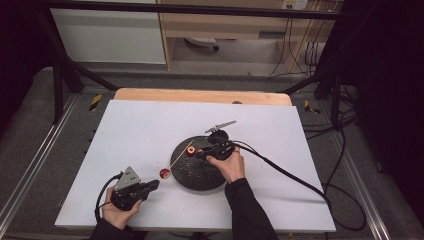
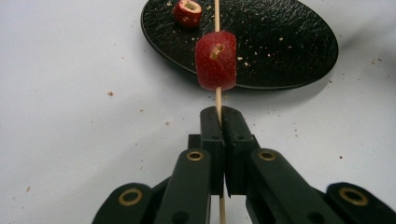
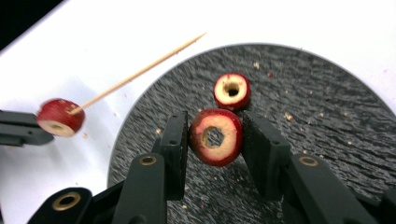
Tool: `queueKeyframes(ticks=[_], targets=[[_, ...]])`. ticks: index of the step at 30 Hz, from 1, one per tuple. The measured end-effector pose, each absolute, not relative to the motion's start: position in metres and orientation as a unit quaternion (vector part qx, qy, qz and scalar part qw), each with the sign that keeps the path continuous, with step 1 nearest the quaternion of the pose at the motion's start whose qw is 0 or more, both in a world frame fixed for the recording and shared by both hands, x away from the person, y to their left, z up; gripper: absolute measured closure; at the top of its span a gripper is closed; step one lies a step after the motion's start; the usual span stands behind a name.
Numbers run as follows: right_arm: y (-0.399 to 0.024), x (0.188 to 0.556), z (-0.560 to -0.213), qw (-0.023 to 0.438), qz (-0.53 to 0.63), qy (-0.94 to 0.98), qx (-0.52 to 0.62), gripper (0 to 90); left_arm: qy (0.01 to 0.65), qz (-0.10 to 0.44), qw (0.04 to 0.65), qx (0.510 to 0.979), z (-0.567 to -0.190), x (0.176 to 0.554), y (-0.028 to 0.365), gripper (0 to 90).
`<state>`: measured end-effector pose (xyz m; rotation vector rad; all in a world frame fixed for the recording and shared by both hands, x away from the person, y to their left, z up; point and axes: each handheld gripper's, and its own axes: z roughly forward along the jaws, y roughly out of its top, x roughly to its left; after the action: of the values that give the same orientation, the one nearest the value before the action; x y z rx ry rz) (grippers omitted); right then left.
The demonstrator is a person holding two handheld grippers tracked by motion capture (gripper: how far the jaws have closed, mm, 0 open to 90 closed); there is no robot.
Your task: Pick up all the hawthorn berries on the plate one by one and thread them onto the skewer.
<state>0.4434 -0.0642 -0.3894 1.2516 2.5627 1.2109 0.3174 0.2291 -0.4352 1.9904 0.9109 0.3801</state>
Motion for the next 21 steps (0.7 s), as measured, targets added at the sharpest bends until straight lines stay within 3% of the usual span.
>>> queueKeyframes(ticks=[21], targets=[[-0.096, 0.417, -0.400, 0.029, 0.584, 0.665, 0.466, 62.8, 0.372, 0.162, 0.460, 0.790, -0.434, 0.313, 0.227, 87.6]])
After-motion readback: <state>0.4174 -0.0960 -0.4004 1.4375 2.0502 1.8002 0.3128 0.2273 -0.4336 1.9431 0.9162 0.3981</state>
